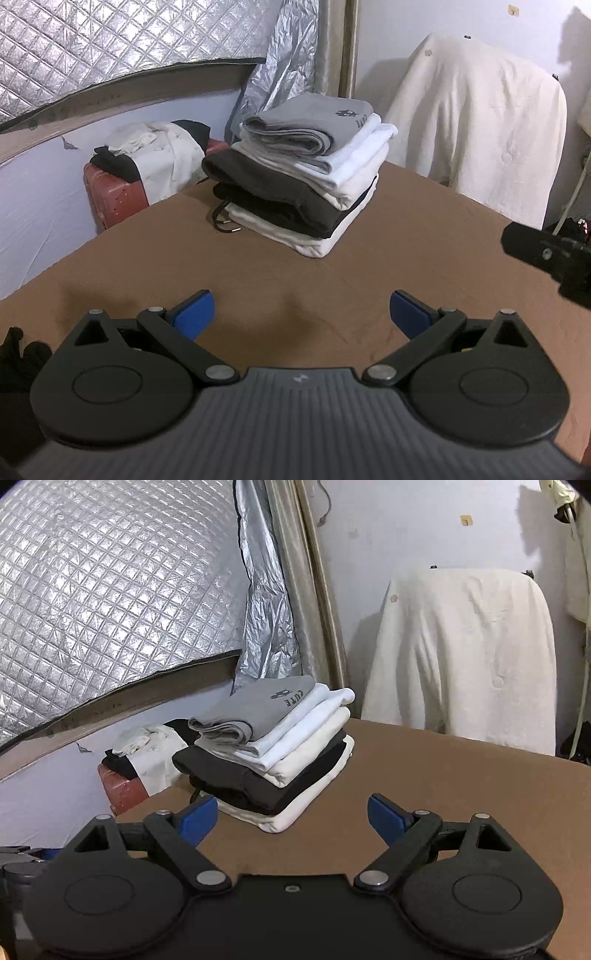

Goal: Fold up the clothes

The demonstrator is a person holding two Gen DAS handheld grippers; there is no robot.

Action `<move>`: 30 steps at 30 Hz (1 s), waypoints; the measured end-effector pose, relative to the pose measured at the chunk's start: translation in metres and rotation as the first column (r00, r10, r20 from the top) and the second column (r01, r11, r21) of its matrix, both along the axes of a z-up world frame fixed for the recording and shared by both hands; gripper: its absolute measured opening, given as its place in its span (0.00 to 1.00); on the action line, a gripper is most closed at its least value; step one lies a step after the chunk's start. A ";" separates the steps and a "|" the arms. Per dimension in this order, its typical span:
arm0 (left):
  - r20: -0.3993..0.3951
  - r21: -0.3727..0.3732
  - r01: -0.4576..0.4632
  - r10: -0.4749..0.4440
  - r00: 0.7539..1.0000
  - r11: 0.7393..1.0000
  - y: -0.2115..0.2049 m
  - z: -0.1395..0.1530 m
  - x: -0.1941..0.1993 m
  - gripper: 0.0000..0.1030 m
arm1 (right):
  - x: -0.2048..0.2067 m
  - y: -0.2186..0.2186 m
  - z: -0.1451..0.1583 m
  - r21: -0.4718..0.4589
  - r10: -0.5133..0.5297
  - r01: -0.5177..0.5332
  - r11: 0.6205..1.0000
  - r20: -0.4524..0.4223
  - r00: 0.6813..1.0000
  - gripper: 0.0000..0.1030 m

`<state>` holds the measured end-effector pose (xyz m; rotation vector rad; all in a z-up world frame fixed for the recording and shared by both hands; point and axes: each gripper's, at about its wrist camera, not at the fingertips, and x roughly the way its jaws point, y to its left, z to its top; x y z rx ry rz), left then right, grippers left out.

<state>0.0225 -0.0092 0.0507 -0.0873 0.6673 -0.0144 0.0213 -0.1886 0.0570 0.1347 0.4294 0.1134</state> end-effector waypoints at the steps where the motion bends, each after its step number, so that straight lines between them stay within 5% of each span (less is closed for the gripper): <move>1: -0.003 0.009 0.002 -0.002 1.000 1.000 -0.002 -0.001 0.000 1.00 | -0.001 0.000 -0.002 0.002 0.001 -0.001 1.000 -0.003 1.000 0.89; 21: -0.027 0.023 0.037 -0.036 0.999 0.999 -0.003 -0.021 0.014 1.00 | -0.001 -0.001 -0.020 0.020 -0.044 0.044 0.999 -0.006 0.999 0.89; 30: -0.047 -0.067 0.003 -0.006 0.999 0.998 0.008 -0.030 0.020 1.00 | -0.002 0.002 -0.025 -0.002 -0.044 0.044 0.999 -0.013 0.999 0.89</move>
